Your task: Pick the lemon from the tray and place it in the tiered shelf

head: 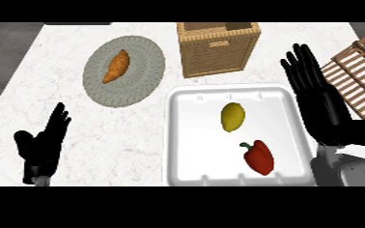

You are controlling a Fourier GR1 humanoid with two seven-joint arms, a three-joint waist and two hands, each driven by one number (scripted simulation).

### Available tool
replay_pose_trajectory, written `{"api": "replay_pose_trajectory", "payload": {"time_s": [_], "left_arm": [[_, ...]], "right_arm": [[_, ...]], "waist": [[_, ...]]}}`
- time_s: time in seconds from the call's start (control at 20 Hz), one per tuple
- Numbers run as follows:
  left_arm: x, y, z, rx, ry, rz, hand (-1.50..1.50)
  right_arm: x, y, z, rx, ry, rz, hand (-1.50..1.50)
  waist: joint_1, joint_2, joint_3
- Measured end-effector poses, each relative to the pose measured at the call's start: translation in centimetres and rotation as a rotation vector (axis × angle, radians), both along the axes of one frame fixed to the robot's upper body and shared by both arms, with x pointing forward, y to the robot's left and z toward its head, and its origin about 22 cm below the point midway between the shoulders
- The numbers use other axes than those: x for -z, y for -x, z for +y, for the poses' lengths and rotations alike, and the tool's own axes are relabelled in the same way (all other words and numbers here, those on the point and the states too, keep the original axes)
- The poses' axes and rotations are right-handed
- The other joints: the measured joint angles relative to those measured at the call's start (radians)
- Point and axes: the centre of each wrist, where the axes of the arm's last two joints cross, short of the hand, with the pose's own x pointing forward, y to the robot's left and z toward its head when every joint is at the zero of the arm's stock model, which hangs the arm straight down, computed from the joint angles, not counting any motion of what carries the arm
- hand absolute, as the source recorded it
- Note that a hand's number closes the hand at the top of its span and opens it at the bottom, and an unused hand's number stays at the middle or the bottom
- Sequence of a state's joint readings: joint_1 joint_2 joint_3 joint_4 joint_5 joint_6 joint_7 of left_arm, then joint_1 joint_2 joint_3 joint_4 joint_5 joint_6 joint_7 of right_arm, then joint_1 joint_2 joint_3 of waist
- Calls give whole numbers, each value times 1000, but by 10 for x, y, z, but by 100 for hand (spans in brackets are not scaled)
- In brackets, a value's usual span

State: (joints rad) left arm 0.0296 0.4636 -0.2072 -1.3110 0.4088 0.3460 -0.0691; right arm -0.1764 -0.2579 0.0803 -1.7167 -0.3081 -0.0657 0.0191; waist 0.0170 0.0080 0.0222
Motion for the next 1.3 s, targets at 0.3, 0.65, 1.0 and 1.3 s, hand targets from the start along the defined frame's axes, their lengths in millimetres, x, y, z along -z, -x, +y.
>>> {"api": "replay_pose_trajectory", "payload": {"time_s": [0.3, 0.65, 1.0, 1.3], "left_arm": [[1, 11, 9, -18, 23, 52, 0], [-6, 12, 0, 19, 105, 99, 0], [-12, -6, -14, 76, 119, 149, 0], [-20, -21, -20, 114, 130, 162, 0]], "right_arm": [[16, 27, -45, 473, 162, 38, 150], [84, 100, -73, 993, 283, 392, -150], [74, 160, -2, 987, 338, 417, -150], [28, 173, 31, 879, 376, 481, -150]], "waist": [[-82, -20, -16], [-118, -15, -19], [-59, -12, -20], [-24, -5, -23]]}}
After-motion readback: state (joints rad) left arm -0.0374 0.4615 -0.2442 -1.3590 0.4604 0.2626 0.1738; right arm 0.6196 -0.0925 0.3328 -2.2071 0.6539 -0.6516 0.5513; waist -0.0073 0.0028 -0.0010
